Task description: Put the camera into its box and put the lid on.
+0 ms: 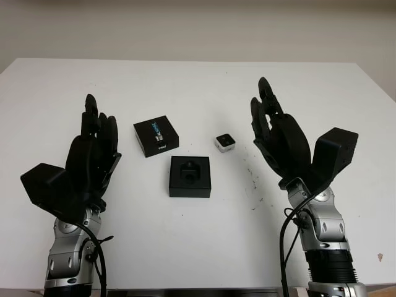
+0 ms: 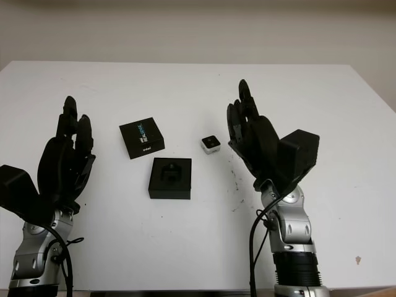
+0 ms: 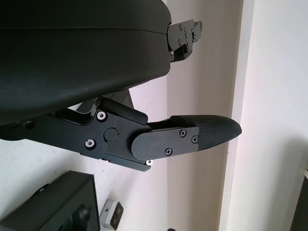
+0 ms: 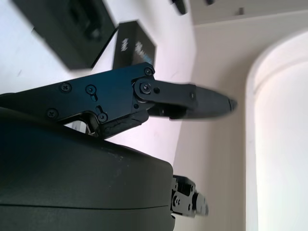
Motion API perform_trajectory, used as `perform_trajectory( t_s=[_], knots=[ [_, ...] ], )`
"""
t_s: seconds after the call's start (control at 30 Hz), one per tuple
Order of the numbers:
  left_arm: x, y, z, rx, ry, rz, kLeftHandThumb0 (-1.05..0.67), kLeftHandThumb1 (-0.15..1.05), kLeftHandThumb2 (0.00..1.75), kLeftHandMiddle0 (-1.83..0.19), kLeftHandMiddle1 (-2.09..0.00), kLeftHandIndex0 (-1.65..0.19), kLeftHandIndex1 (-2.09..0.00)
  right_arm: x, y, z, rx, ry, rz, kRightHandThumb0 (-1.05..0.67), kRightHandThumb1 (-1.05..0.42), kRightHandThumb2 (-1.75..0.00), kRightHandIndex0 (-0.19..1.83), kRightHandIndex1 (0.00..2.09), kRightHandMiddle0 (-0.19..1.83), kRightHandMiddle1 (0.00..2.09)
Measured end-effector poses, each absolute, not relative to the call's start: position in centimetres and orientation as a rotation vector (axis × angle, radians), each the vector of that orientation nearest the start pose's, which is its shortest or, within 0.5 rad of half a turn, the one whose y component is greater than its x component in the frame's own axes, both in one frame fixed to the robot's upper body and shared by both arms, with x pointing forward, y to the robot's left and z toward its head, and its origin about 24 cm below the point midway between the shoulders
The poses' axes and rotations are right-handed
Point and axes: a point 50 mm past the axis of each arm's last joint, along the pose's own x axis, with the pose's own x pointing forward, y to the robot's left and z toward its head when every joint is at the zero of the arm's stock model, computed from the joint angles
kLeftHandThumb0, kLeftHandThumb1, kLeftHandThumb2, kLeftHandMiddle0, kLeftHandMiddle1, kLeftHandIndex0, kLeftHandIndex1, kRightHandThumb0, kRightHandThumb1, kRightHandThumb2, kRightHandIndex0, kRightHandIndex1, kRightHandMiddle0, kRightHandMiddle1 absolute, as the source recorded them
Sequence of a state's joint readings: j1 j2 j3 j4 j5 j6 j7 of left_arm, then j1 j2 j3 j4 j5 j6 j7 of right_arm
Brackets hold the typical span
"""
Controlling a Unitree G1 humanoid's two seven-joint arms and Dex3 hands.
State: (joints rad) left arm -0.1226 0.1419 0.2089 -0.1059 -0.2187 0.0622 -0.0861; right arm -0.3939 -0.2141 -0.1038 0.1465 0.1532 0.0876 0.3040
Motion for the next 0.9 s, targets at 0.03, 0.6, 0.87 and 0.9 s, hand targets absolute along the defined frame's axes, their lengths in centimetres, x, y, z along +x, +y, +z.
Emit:
perform_trajectory(
  t_s=[0.03, 0.6, 0.87, 0.9],
  knots=[
    [27.1, 21.1, 10.1, -0.075, -0.198, 0.062, -0.70, 1.05, 0.54, 0.19, 0.00, 0.19, 0.00, 32.7, -18.1, 12.4, -0.114, -0.178, 0.286, -0.55, -0.94, -0.07, 0.22, 0.20, 0.10, 0.47],
    [27.0, 21.1, 10.2, -0.078, -0.202, 0.076, -0.70, 1.05, 0.50, 0.19, 0.00, 0.19, 0.00, 38.1, -21.0, 13.0, -0.998, -0.054, 0.429, -0.47, -0.78, -0.05, 0.25, 0.07, 0.38, 0.10],
    [27.0, 21.2, 10.2, -0.095, -0.199, 0.079, -0.71, 1.05, 0.47, 0.19, 0.00, 0.19, 0.00, 38.3, -20.7, 11.6, -1.135, 0.002, 0.477, -0.47, -0.79, -0.06, 0.22, 0.06, 0.43, 0.09],
    [27.0, 21.2, 10.2, -0.096, -0.199, 0.081, -0.71, 1.05, 0.47, 0.19, 0.00, 0.19, 0.00, 38.3, -20.7, 11.4, -1.145, 0.005, 0.477, -0.47, -0.79, -0.06, 0.22, 0.05, 0.43, 0.08]
  ],
)
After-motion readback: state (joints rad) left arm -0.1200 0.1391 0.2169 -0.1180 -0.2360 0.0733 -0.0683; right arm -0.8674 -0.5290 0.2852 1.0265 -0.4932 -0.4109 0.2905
